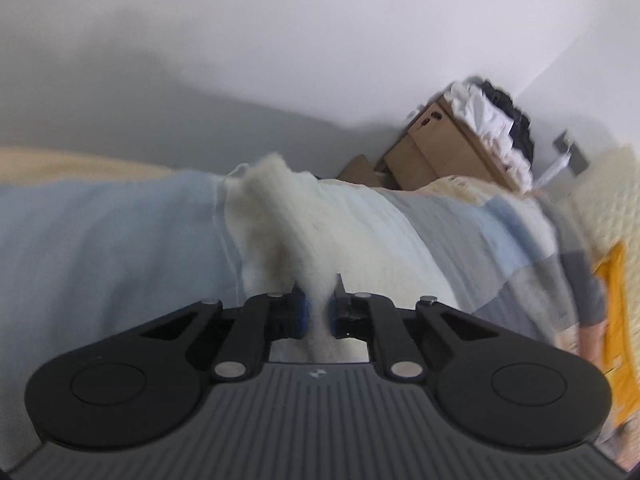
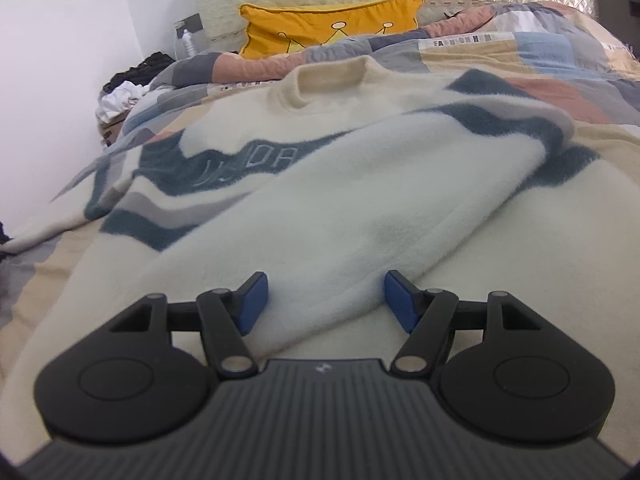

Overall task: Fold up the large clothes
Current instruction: 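Lift the held sleeve with the left gripper, lay it across the body, release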

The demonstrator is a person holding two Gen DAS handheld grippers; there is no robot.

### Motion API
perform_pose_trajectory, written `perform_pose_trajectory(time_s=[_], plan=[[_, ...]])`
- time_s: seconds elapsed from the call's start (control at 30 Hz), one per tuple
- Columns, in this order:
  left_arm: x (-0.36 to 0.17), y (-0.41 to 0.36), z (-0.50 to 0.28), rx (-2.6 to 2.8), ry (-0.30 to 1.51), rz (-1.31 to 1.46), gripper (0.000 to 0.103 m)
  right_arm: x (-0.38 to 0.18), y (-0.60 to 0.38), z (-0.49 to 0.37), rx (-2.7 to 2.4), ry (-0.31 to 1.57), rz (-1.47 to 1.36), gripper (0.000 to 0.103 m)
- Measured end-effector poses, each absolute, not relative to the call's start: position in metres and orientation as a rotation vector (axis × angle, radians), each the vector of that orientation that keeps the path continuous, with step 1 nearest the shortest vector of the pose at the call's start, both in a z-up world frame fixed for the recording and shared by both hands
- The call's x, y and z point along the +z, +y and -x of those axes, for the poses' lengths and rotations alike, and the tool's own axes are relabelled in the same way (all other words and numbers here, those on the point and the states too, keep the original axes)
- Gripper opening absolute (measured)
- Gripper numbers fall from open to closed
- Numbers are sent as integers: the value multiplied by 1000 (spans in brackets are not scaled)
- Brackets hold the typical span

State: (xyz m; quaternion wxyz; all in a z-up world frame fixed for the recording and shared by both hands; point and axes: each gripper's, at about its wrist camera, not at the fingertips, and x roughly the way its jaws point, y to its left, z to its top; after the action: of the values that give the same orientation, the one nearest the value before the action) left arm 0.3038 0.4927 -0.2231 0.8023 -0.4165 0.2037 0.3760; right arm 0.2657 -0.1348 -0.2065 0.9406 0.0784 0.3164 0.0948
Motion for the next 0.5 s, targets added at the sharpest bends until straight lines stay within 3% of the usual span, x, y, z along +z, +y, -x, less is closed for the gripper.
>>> perform_pose_trajectory(time_s=[0.23,0.5], plan=[[-185,491,-341,872,466,719,10,-209,-133,-270,187,628,-152,67],[-80,445,-377,695,381,506,9,-201,-129,-270,185,623,-79,67]])
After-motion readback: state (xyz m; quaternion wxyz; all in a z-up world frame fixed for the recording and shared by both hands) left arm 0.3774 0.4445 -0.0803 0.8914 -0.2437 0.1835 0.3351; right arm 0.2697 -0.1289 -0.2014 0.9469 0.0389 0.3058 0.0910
